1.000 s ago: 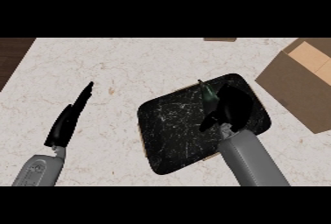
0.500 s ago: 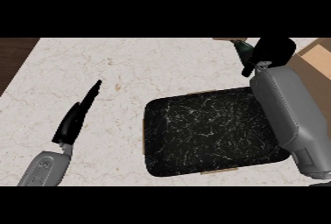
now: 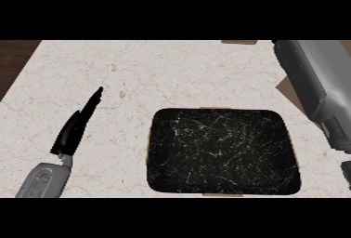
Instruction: Pick the eggplant from the tray and place it in the cardboard box
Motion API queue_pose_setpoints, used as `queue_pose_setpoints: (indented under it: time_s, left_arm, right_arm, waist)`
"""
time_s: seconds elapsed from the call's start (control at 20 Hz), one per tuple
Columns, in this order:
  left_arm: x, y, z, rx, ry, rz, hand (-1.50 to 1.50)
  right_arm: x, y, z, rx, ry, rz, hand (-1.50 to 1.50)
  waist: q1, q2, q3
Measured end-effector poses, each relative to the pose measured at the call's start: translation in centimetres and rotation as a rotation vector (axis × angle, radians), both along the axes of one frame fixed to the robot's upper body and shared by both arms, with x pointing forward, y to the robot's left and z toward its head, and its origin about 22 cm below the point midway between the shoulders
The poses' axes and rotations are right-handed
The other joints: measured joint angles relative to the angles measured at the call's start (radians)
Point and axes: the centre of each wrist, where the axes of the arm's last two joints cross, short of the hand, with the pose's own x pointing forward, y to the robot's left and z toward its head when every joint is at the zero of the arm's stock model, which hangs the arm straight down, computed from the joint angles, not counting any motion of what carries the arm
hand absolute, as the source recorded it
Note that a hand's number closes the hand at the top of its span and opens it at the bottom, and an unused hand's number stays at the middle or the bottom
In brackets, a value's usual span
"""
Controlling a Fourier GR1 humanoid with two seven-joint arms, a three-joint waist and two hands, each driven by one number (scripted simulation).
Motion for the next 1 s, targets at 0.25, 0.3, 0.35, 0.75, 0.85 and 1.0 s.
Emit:
queue_pose_setpoints:
  time_s: [0.25, 0.3, 0.35, 0.75, 0.85, 1.0]
  left_arm:
    - [-0.2, 0.7, -0.3, 0.005, 0.004, 0.023, 0.0]
    - [-0.2, 0.7, -0.4, 0.001, 0.008, 0.024, 0.0]
    - [-0.1, 1.0, -0.1, 0.003, 0.006, 0.028, 0.0]
    - [-0.9, 1.2, -0.4, -0.003, 0.015, 0.052, 0.0]
    - [-0.8, 1.7, -0.4, -0.003, 0.017, 0.056, 0.0]
    - [-0.9, 1.3, -0.5, 0.002, 0.013, 0.053, 0.0]
  right_arm:
    - [0.5, -0.3, 2.8, -0.027, -0.053, -0.059, 1.5]
    - [0.6, -0.5, 3.3, -0.028, -0.067, -0.069, 1.5]
    - [0.6, -1.0, 3.8, -0.029, -0.08, -0.085, 1.5]
    - [0.2, -6.2, 4.4, -0.011, -0.105, -0.196, 1.5]
    - [0.0, -8.3, 4.0, 0.002, -0.091, -0.23, 1.5]
    - [-0.4, -10.7, 2.9, 0.022, -0.064, -0.271, 1.5]
  waist:
    - [-0.02, -0.006, 0.0]
    - [-0.025, -0.007, 0.0]
    - [-0.028, -0.008, 0.0]
    - [-0.05, -0.016, 0.0]
    - [-0.053, -0.015, 0.0]
    - [-0.053, -0.015, 0.001]
